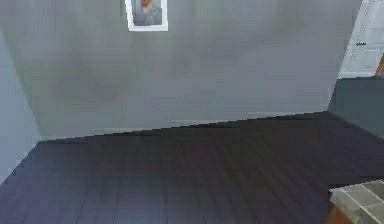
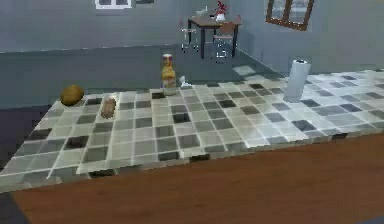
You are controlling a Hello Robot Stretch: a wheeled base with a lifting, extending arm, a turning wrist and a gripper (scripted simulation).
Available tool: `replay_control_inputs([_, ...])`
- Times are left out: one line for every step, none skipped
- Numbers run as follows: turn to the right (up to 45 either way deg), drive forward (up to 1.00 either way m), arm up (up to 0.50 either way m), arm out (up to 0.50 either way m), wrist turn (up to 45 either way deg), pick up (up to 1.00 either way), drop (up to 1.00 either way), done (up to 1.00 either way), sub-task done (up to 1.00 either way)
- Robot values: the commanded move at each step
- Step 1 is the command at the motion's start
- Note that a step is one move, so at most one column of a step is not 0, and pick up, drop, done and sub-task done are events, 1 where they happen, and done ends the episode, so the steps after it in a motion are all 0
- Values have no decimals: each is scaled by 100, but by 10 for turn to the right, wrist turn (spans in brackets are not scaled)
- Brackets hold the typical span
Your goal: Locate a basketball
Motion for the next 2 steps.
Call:
replay_control_inputs([0, 60, 0, 0, 0, 0, 0, 0, 0])
replay_control_inputs([180, 0, 0, 0, 0, 0, 0, 0, 0])
